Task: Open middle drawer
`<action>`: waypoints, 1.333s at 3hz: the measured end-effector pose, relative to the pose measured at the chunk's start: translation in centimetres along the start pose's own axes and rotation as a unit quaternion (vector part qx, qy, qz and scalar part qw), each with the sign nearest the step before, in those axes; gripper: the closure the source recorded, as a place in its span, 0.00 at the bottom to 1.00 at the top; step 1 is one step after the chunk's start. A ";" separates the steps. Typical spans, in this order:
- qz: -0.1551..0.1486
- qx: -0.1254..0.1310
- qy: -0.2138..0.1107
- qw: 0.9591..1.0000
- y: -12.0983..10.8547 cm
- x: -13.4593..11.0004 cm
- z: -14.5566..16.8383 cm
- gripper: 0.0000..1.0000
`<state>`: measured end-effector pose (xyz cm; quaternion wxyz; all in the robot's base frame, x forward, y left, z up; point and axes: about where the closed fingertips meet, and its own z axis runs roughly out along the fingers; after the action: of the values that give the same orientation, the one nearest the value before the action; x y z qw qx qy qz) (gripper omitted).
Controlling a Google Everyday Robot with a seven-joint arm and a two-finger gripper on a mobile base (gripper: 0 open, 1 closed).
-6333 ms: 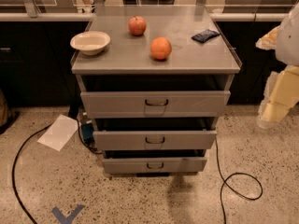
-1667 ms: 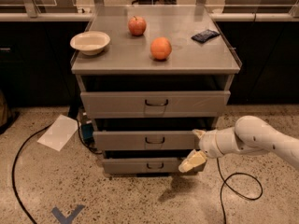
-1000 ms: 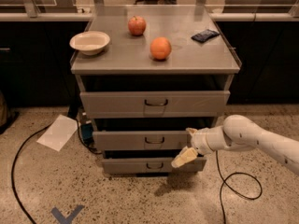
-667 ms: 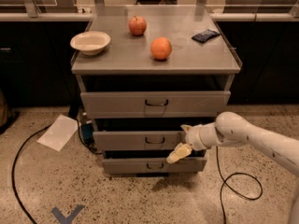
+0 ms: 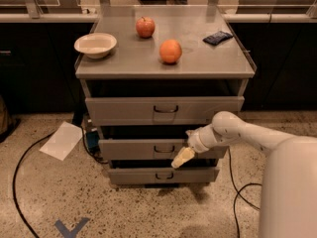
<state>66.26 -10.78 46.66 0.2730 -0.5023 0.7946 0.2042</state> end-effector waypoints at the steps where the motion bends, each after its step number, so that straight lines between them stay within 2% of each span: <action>1: 0.012 -0.007 0.024 1.000 -0.8 1.4 1.5 0.00; 2: 0.032 -0.019 0.021 0.999 -0.9 2.8 2.2 0.00; 3: 0.032 -0.019 0.021 0.999 -0.8 2.6 1.9 0.00; 4: 0.034 -0.046 0.007 0.998 1.1 2.8 1.2 0.00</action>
Offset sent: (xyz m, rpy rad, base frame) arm -0.0001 -0.0275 -0.0573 0.0371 0.1393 -0.0648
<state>64.53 -11.52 43.97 0.2370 -0.4882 0.8030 0.2464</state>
